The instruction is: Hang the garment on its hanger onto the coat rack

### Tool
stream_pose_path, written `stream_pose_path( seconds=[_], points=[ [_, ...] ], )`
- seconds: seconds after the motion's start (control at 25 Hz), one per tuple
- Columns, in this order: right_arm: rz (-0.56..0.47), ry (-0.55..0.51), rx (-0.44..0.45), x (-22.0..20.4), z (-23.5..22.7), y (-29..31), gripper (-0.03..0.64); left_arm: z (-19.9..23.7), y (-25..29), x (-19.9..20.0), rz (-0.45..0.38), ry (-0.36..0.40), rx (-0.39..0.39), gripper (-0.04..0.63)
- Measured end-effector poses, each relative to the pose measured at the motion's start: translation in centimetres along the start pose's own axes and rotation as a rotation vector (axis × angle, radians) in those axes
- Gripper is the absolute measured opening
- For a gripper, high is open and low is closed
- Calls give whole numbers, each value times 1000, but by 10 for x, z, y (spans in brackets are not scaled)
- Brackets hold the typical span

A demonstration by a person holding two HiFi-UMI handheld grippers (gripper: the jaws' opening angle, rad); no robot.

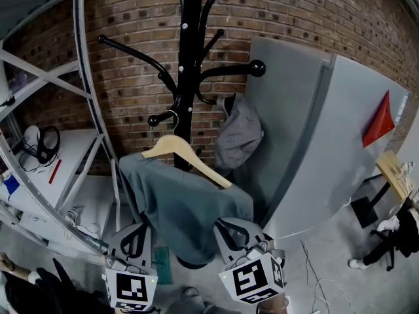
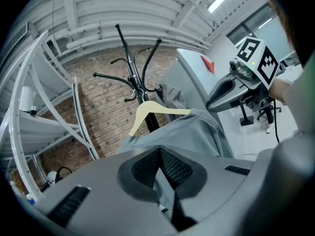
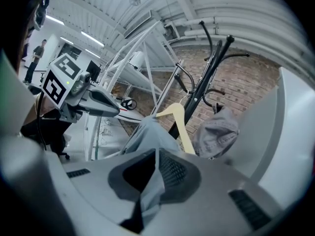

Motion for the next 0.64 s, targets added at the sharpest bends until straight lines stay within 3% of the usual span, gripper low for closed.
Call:
stream_pose_path(
  seconds=[0.44, 0.52, 0.64],
  points=[
    [-21, 7, 8, 7, 3, 6, 38, 12, -1, 1, -47, -9, 54, 2],
    [-20, 12, 13, 8, 4, 9, 38, 16, -2, 2, -75, -38, 68, 3],
    [-8, 12, 12, 8, 5, 13, 38, 19, -3, 2, -120, -143, 46, 2]
  ],
)
Point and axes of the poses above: the fingertips, and each gripper's own axes: y forward along the fingers, z to its left, x out of its top, the point moved 3 cm from there along -y, backward along the fingers, and after that the axes turned 10 degrees about y, right-handed, at the moved point
